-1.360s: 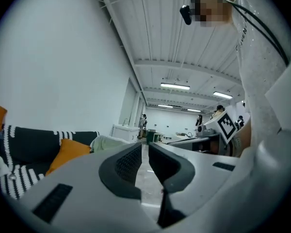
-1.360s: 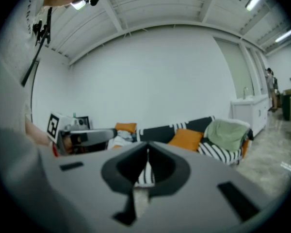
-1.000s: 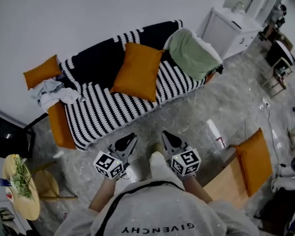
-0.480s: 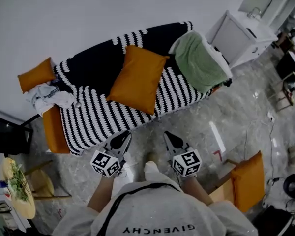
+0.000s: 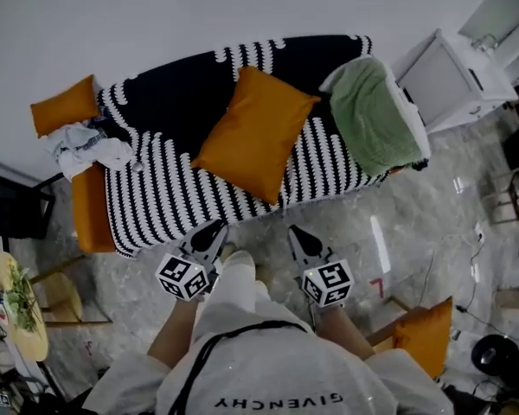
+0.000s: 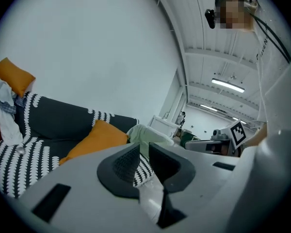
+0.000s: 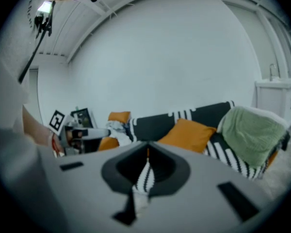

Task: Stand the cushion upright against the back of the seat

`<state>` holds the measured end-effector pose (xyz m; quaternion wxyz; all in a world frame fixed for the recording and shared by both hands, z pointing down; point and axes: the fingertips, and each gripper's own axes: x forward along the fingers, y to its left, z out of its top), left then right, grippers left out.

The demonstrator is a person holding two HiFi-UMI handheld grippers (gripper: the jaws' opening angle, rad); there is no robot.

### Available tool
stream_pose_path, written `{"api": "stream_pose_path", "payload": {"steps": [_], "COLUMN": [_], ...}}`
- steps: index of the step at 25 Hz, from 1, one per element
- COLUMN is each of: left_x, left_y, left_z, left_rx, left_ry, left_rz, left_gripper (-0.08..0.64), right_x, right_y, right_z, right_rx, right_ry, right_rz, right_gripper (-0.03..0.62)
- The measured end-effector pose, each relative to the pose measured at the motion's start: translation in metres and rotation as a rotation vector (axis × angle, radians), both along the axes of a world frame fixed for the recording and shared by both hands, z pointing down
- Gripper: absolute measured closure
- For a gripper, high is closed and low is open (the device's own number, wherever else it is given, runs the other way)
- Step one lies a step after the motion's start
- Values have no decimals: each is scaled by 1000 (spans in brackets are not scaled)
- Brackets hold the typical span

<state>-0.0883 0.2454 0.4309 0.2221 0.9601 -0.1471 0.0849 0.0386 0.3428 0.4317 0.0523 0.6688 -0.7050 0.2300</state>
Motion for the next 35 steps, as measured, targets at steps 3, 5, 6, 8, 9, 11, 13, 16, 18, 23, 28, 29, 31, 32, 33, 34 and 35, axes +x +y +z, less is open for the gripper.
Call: {"api": "stream_pose_path", "payload": {"steps": [3, 5, 6, 8, 9, 11, 13, 16, 18, 23, 28, 29, 31, 32, 33, 34, 35], "left_x": [-1, 3, 6, 13, 16, 20, 23, 26, 24, -1, -9, -11, -16, -21, -26, -30, -32], "left_y": [-27, -45, -54, -74, -84, -107, -132, -169, -193, -251, -285, -288, -293, -297, -302, -308, -313], "left_z": [15, 27, 35, 52, 61, 80, 100, 135, 163, 232, 307, 321, 344, 355, 365, 374, 381], "left_rx": [-29, -76, -100, -137, -153, -194, -248, -335, -427, -737, -962, -997, -1054, -1078, -1097, -1114, -1132], "left_ry": [-5, 13, 19, 15, 9, -3, -14, -34, -20, 149, 258, 271, 302, 318, 330, 337, 335], "left_rz": [-54, -94, -113, -145, -159, -192, -235, -315, -404, -752, -1003, -1045, -1130, -1173, -1213, -1243, -1258], "left_gripper": [495, 495, 495, 488, 480, 460, 431, 388, 370, 347, 290, 278, 270, 267, 265, 264, 265], "right_x": [-1, 1, 4, 11, 15, 20, 24, 35, 41, 39, 35, 35, 33, 31, 30, 29, 30], "right_y": [-30, -49, -60, -82, -95, -120, -146, -180, -200, -243, -276, -282, -292, -298, -305, -311, -317], "right_z": [9, 12, 14, 22, 26, 32, 40, 58, 73, 111, 152, 157, 163, 165, 166, 167, 166], "right_rx": [-3, 7, 9, -3, -12, -30, -52, -89, -119, -182, -239, -249, -261, -260, -255, -248, -240], "right_ry": [-4, -8, -8, -5, -4, 1, 8, 8, 2, -30, -40, -43, -39, -30, -16, 2, 25], "right_rz": [-46, -79, -94, -115, -123, -144, -175, -206, -224, -297, -364, -374, -400, -416, -429, -440, -447], "right_gripper": [574, 575, 575, 575, 575, 574, 575, 575, 575, 575, 575, 575, 575, 574, 575, 575, 574]}}
